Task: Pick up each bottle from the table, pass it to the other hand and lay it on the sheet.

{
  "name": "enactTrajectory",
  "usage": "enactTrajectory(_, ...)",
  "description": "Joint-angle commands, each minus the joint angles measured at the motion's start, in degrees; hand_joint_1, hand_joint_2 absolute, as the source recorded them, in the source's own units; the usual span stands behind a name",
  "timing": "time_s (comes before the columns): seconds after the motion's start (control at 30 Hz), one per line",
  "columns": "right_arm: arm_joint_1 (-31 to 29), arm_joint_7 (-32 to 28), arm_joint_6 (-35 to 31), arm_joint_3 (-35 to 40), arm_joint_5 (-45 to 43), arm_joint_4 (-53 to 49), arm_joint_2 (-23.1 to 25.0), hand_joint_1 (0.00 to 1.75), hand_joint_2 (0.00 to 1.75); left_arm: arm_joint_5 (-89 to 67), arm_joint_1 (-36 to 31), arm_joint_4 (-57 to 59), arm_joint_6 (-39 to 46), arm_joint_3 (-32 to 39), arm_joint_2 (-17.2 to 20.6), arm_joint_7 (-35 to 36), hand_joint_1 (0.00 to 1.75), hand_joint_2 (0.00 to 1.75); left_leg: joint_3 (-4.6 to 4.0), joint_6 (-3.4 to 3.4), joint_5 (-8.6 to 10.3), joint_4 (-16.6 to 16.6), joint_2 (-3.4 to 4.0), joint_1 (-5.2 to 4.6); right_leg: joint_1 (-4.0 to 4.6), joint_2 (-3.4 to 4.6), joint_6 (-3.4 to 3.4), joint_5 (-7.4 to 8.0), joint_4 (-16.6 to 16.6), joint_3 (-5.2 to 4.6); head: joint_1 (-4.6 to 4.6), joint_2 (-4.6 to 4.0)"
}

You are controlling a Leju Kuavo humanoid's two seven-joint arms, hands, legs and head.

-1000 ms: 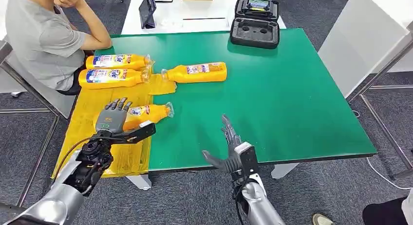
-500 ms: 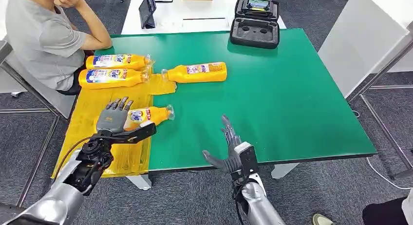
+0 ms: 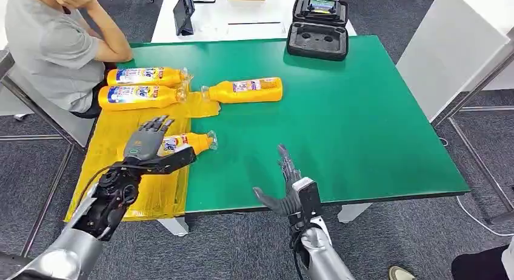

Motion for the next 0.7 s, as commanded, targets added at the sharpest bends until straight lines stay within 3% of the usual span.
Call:
enactTrajectory(0.03, -1.41, 0.28, -0.07, -0.32, -0.38, 2.05, -0.95, 0.00, 1.75, 1.17, -0.59, -4.80, -1.29, -0.96, 1.32, -0.77, 0.00, 0.00, 0.11, 0.00, -0.04, -0.02, 0.05, -0.01, -0.01, 0.00, 0.01, -0.02, -0.02, 0.11, 0.00, 0.00)
enactTrajectory(0.37, -1.41, 0.28, -0.07, -0.32, -0.38, 2.05, -0.95, 0.00, 1.75, 1.17, -0.59, -4.80, -1.29, -0.96, 1.32, -0.77, 0.00, 0.00, 0.17, -0.02, -0.03, -0.05, 0.05, 0.00, -0.02, -0.03, 0.01, -0.05, -0.03, 0.15, 0.00, 0.00)
enactTrajectory(0.47, -1.54, 0.28, -0.10, -0.31, -0.36, 2.22, -0.85, 0.00, 1.75, 9.87, -0.32, -5.78, -1.76, 0.22, 0.75, -5.80, 0.00, 0.00, 0.24, -0.02, -0.06, -0.05, 0.06, -0.01, -0.02, -0.03, 0.01, -0.07, -0.04, 0.23, 0.00, 0.00)
enactTrajectory(0.7, -0.12, 0.28, -0.08, -0.39, -0.04, 0.35, -0.93, 0.00, 1.75, 25.70, 8.01, -16.97, -3.48, 1.80, 0.95, -11.86, 0.00, 0.00, 0.24, -0.02, -0.07, -0.08, 0.15, -0.02, -0.02, 0.08, 0.01, -0.05, -0.06, 0.21, 0.00, 0.00)
